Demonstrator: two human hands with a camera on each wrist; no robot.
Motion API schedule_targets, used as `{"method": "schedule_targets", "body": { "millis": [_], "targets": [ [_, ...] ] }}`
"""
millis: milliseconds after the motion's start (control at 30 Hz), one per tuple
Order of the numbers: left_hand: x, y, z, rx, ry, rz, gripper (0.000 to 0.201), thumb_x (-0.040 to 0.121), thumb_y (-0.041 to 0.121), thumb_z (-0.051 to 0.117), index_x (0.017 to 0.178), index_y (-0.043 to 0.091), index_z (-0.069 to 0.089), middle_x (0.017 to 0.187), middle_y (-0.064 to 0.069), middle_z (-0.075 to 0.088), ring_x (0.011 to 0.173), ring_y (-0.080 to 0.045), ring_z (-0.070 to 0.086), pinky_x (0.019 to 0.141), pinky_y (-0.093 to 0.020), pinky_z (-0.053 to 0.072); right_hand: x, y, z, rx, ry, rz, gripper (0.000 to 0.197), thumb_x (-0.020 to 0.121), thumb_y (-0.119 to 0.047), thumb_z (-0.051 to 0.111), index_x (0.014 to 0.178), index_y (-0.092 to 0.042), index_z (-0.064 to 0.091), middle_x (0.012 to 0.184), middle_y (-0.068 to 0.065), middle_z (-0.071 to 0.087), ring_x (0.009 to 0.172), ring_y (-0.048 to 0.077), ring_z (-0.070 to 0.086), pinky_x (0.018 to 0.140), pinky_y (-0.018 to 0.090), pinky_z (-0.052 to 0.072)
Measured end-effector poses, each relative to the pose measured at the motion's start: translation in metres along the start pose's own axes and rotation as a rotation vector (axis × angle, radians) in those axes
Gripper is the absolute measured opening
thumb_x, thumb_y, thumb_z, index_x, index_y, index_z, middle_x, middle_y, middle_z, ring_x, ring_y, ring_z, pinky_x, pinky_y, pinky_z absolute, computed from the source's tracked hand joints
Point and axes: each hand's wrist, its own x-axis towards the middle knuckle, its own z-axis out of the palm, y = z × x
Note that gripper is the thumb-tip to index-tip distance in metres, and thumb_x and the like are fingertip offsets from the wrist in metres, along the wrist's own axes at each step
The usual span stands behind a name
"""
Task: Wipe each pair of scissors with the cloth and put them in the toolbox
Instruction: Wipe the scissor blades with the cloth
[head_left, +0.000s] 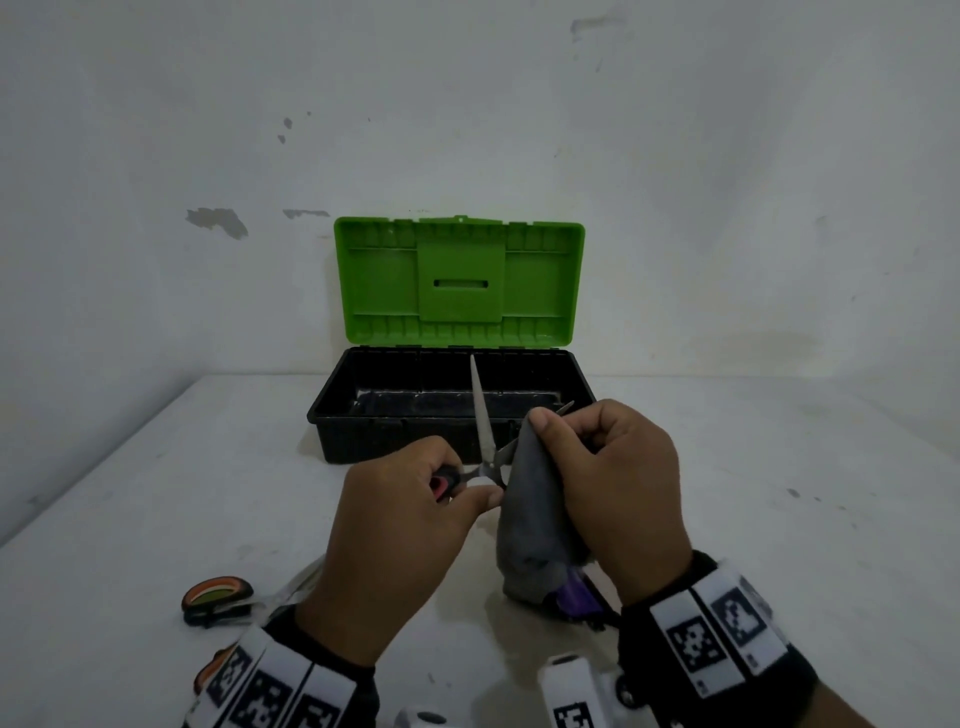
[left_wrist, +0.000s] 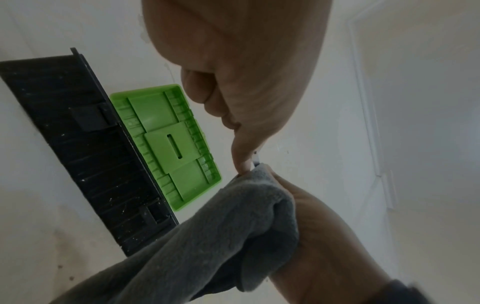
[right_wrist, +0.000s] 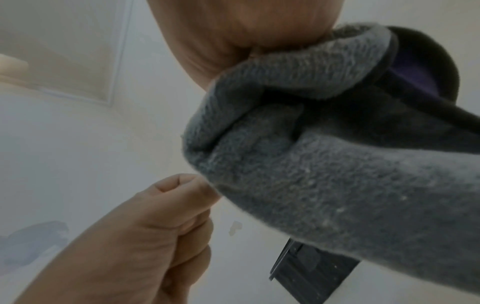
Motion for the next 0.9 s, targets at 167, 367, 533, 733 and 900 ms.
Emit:
{"method": "schedule_targets", "body": {
  "millis": [167, 367, 533, 733, 900],
  "targets": [
    [0.002, 0.001, -0.003, -0.001, 0.011, -0.015, 0.035, 0.064, 0.038, 0.084, 0.063, 0.025, 0.052, 0.05, 0.014, 0.043, 0.067, -0.003, 0.053, 0.06, -0.008, 0.043, -0.002, -0.001, 0.0, 0.025, -0.014, 0.007, 0.026, 0.084, -0.036, 0.075, 0.064, -0.023, 0.065, 0.06, -0.012, 0.064, 0.062, 0.003, 0.061, 0.053, 0.011, 0.044],
    [0.001, 0.002, -0.005, 0.008, 0.011, -0.013, 0.035, 0.064, 0.036, 0.085, 0.063, 0.026, 0.052, 0.048, 0.017, 0.04, 0.063, 0.007, 0.052, 0.059, -0.003, 0.04, 0.007, 0.002, -0.005, 0.044, 0.041, 0.034, 0.027, 0.084, -0.035, 0.077, 0.064, -0.02, 0.066, 0.058, -0.009, 0.064, 0.06, 0.004, 0.061, 0.053, 0.011, 0.044],
    [0.001, 0.002, -0.008, -0.003, 0.009, -0.017, 0.034, 0.064, 0.038, 0.084, 0.063, 0.025, 0.052, 0.048, 0.015, 0.041, 0.063, 0.006, 0.052, 0.059, -0.003, 0.041, 0.007, 0.001, -0.005, 0.052, 0.017, 0.043, 0.027, 0.083, -0.037, 0.077, 0.064, -0.021, 0.067, 0.059, -0.008, 0.065, 0.059, 0.005, 0.061, 0.052, 0.013, 0.043],
    [0.003, 0.003, -0.009, -0.022, 0.026, -0.05, 0.037, 0.065, 0.038, 0.084, 0.06, 0.031, 0.048, 0.048, 0.015, 0.042, 0.06, 0.002, 0.051, 0.059, -0.006, 0.042, 0.006, -0.002, -0.004, 0.046, 0.011, 0.023, 0.027, 0.083, -0.037, 0.076, 0.064, -0.021, 0.066, 0.059, -0.008, 0.065, 0.058, 0.006, 0.061, 0.051, 0.016, 0.046],
    [0.005, 0.01, -0.01, -0.02, 0.003, -0.059, 0.038, 0.065, 0.037, 0.084, 0.061, 0.036, 0.045, 0.048, 0.016, 0.042, 0.061, 0.009, 0.052, 0.058, -0.003, 0.04, 0.022, 0.001, -0.014, 0.008, 0.042, 0.041, 0.032, 0.084, -0.039, 0.076, 0.062, -0.018, 0.066, 0.056, -0.007, 0.063, 0.053, 0.004, 0.057, 0.05, 0.014, 0.043]
  ]
}}
